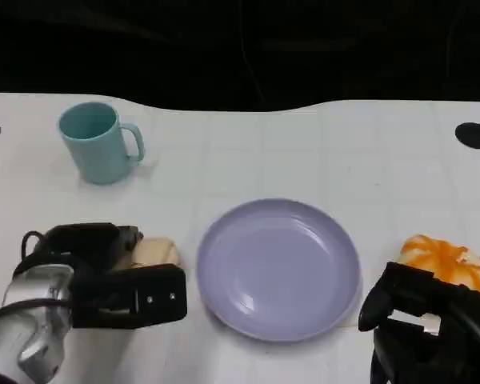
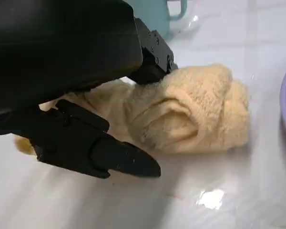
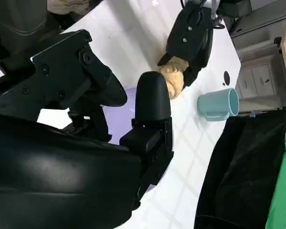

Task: Grasp the towel on the left side of the plate with the left hand and place it into the plate.

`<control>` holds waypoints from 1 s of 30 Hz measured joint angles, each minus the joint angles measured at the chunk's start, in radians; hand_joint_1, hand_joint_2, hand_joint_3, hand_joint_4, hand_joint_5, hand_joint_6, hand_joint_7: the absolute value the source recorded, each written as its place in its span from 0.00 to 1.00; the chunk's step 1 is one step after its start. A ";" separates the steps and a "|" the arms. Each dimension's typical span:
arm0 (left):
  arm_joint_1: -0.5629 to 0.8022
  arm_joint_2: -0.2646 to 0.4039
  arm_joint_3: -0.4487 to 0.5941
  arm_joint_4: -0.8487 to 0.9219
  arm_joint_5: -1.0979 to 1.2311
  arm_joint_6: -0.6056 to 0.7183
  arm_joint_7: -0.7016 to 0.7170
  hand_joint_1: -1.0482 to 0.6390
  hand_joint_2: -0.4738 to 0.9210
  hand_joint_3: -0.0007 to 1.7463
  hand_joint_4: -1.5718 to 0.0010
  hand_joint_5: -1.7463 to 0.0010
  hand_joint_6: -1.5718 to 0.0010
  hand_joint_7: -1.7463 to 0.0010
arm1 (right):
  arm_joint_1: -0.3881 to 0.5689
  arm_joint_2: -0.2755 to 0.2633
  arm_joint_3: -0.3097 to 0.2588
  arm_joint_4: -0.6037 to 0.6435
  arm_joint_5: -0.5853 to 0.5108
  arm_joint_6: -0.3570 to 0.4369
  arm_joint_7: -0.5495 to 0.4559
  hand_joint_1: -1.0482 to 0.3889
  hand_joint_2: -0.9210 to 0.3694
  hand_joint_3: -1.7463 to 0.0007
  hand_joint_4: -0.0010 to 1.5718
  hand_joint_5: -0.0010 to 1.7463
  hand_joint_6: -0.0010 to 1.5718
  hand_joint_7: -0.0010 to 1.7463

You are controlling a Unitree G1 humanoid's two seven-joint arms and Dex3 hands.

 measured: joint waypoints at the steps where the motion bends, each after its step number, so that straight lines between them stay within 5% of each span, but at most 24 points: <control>1: 0.009 0.001 0.000 0.006 0.000 -0.020 0.046 0.44 1.00 0.15 0.55 0.17 0.49 0.48 | 0.001 0.000 0.000 0.000 0.000 0.000 0.000 0.67 0.29 0.27 0.47 1.00 0.38 0.94; 3: 0.032 0.001 0.003 0.009 0.000 -0.055 0.136 0.45 1.00 0.15 0.53 0.04 0.58 0.27 | 0.001 0.000 0.000 -0.001 0.000 0.000 0.000 0.68 0.29 0.27 0.47 1.00 0.38 0.94; 7: 0.082 0.001 0.023 -0.017 -0.033 -0.098 0.228 0.47 1.00 0.17 0.51 0.00 0.66 0.03 | 0.000 -0.005 -0.003 0.000 0.000 0.000 0.003 0.67 0.29 0.28 0.47 1.00 0.39 0.94; 10: 0.099 0.001 0.056 -0.060 -0.065 -0.120 0.258 0.48 1.00 0.22 0.48 0.00 0.66 0.00 | 0.000 -0.011 -0.005 0.005 0.000 -0.012 0.013 0.66 0.30 0.28 0.47 1.00 0.39 0.94; 15: 0.101 0.001 0.086 -0.164 -0.071 -0.129 0.279 0.48 0.85 0.39 0.45 0.00 0.63 0.00 | 0.000 -0.017 -0.005 0.009 -0.003 -0.017 0.017 0.66 0.30 0.28 0.47 1.00 0.39 0.93; 24: 0.100 -0.019 0.073 -0.417 -0.025 -0.074 0.221 0.46 0.79 0.43 0.46 0.00 0.65 0.00 | -0.007 -0.017 0.005 0.008 -0.002 0.004 -0.001 0.66 0.29 0.29 0.47 1.00 0.39 0.93; 30: 0.045 -0.092 0.008 -0.482 0.003 -0.041 0.120 0.47 0.73 0.54 0.44 0.00 0.61 0.00 | -0.008 -0.016 0.017 0.009 -0.002 0.001 -0.001 0.65 0.29 0.29 0.47 1.00 0.39 0.93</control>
